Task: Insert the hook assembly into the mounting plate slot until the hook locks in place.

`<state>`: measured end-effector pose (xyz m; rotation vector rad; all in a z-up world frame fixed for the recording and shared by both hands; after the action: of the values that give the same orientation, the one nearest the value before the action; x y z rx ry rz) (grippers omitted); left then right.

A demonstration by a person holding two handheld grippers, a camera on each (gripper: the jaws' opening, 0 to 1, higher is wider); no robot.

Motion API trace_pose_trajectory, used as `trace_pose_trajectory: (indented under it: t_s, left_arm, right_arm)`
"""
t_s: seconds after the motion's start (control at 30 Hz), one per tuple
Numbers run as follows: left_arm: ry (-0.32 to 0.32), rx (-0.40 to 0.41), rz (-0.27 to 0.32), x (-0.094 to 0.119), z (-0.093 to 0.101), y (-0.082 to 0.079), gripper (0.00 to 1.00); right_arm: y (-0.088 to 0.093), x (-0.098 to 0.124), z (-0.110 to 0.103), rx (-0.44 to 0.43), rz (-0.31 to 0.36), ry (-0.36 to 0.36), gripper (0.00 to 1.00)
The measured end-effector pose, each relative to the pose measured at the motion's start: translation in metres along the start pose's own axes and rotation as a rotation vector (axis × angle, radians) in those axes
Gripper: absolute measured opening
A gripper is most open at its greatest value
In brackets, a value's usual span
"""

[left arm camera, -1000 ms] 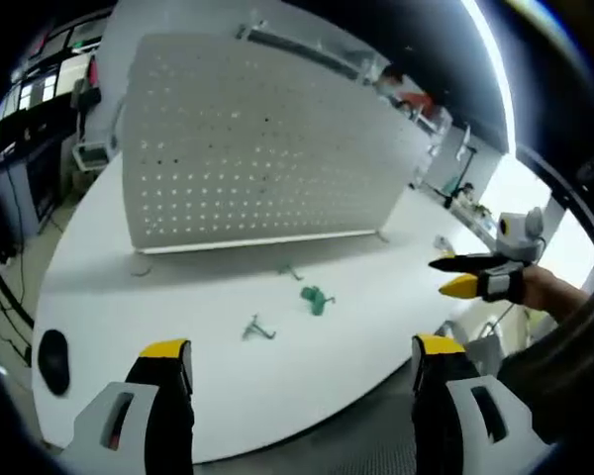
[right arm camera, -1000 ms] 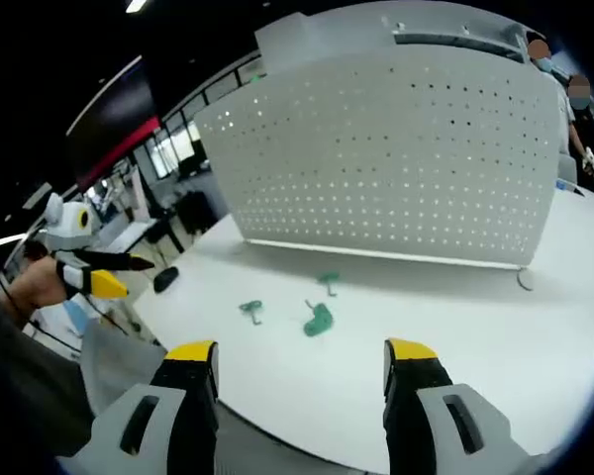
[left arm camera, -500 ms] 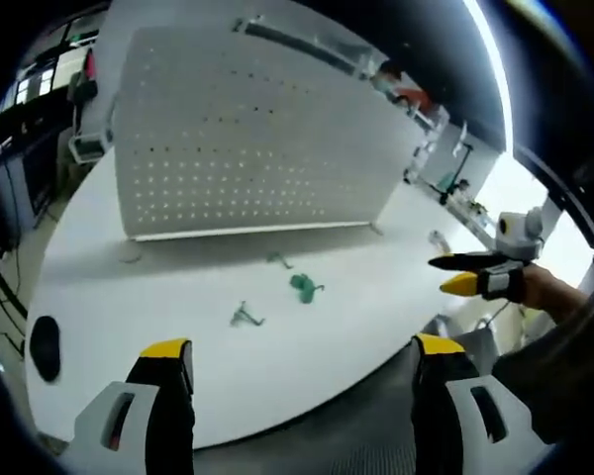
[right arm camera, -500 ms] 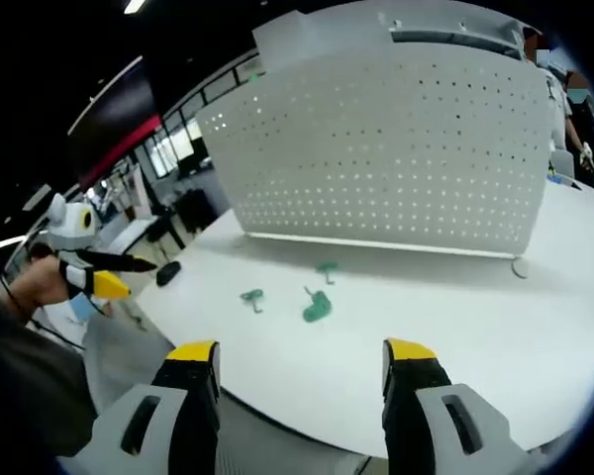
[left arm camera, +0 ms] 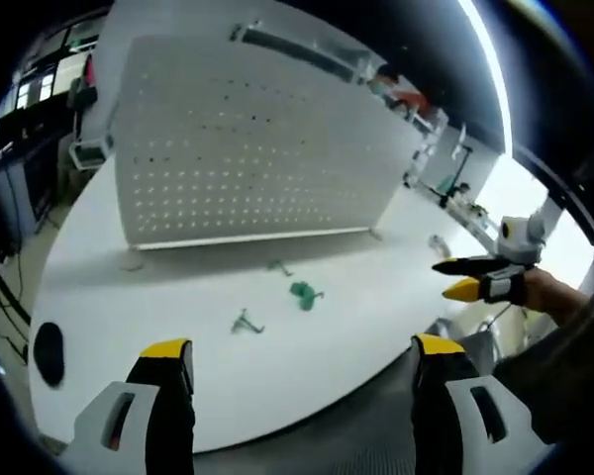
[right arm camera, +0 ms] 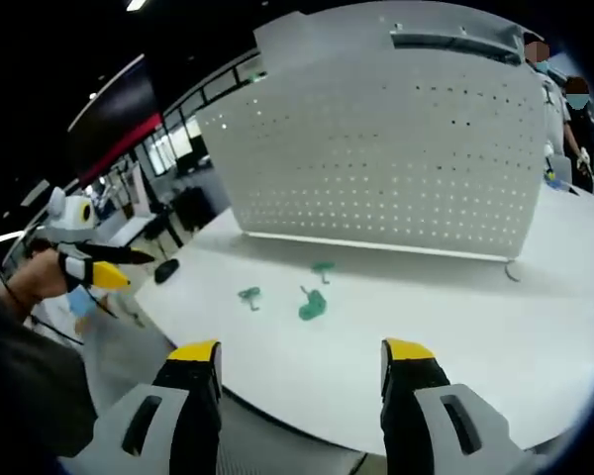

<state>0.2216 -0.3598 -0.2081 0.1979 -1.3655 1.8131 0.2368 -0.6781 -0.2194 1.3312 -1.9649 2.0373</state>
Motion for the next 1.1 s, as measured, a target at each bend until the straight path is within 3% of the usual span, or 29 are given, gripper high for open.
trace_pose_trajectory:
  t_s: [0.23,0.43,0.87,1.1]
  left_arm:
    - [-0.014,0.018,0.007,0.004,-0.005,0.005,0.92]
    - [-0.013,0.016,0.012,0.005,-0.003,0.004,0.92]
    - [-0.008,0.030,0.025,0.002,-0.005,0.002,0.93]
    - [-0.010,0.037,0.002,-0.001,-0.009,0.007,0.92]
  right_arm:
    - [-0.006,-0.002,-0.004,0.043,0.000,-0.005,0.66]
    - [-0.003,-0.005,-0.002,0.031,-0.006,-0.012,0.61]
    - [-0.001,-0.011,-0.002,0.029,-0.009,-0.016,0.61]
    - [-0.001,-0.019,0.000,0.013,-0.008,-0.011,0.57]
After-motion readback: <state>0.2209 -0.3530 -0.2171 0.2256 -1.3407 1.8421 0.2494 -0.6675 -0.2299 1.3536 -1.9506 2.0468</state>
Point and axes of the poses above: the point that each gripper's makers call its tool centre point, and the gripper's own axes: x roughly backward along the fingers, z roughly to its right, y roughly out of its underside, the point moved 8 cm from there along x, roughly backward along the fingers, and after that the axes turned 5 degrees about x, right-handed, at the moved point
